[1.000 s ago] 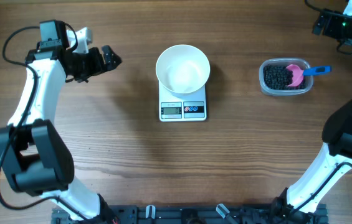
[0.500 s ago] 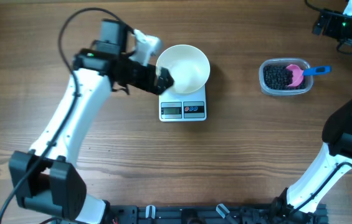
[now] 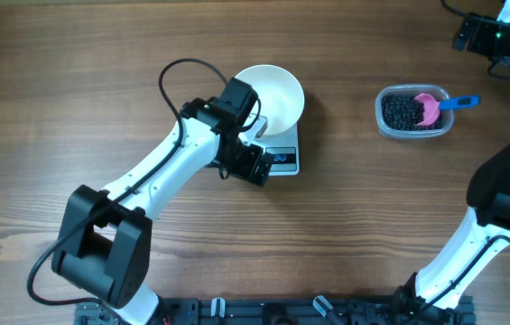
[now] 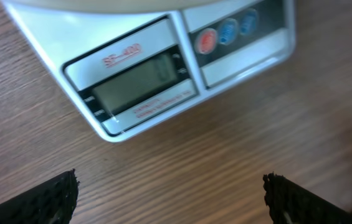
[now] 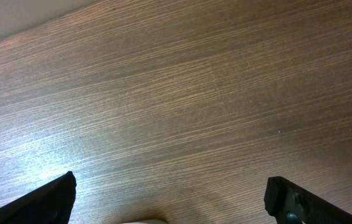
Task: Scoop item into bowl and weigh 150g on scale
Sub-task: 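Move the left gripper down to the scale's front panel again, then hold the left gripper beside the scale display, facing the readout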
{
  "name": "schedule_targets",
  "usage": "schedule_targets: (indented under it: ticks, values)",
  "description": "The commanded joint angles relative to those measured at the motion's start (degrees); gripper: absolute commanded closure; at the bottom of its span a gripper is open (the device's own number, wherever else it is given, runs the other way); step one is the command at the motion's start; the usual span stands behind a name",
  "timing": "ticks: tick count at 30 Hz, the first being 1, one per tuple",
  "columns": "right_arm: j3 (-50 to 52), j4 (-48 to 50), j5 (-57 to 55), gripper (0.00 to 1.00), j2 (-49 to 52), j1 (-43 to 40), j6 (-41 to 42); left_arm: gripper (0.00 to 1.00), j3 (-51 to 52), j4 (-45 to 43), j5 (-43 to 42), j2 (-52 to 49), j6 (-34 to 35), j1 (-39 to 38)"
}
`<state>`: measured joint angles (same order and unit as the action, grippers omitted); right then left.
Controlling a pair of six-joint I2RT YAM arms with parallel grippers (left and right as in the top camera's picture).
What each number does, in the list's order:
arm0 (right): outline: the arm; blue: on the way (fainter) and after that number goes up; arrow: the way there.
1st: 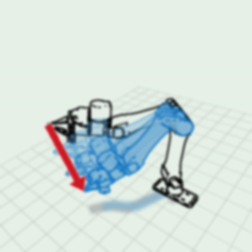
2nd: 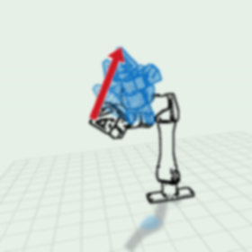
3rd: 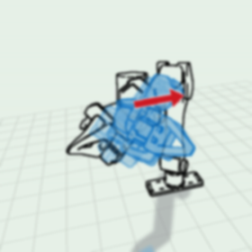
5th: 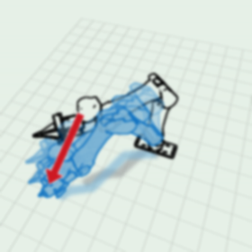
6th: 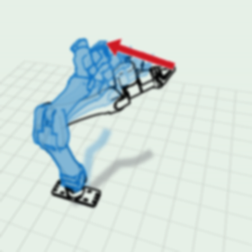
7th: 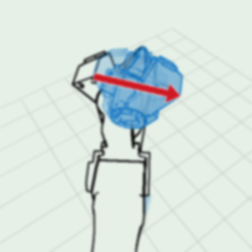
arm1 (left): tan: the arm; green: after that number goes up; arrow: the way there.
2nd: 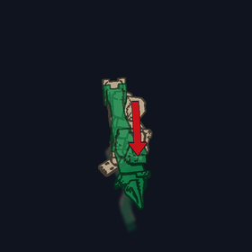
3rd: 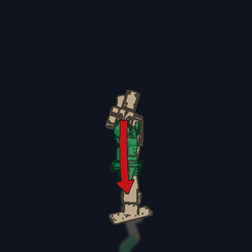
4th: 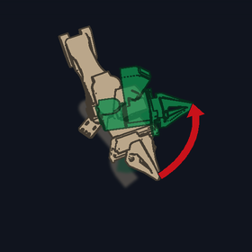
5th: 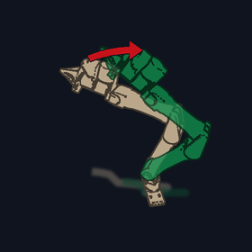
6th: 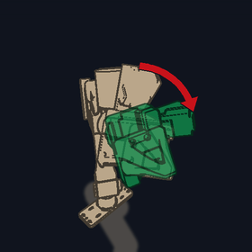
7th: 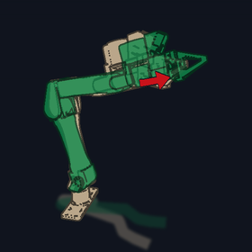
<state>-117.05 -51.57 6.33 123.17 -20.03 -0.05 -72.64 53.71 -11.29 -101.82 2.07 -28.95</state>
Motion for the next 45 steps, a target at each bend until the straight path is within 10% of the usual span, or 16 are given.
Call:
schedule_targets:
  ticks: [1,8,23,30,45]
  values:
    - [-1.1,0.2,-0.5,0.00,1.1,0.3,0.5,0.00,1.5,-2.1,3.3,-0.5,4.6,1.5]
    - [-1.1,0.2,-0.6,0.00,1.1,0.3,0.5,0.00,1.5,-1.3,3.3,-0.5,-25.4,2.6]
    - [-1.1,0.2,-0.6,0.00,1.1,0.3,0.5,0.00,3.3,-2.2,0.0,4.8,-48.0,7.2]
    - [-1.1,0.2,-0.6,0.00,1.1,0.3,0.5,0.00,3.8,-6.7,4.9,2.8,-47.6,10.9]
    - [-1.1,0.2,-0.6,0.00,1.1,0.3,0.5,0.00,3.8,0.7,-17.5,2.8,-78.5,15.3]
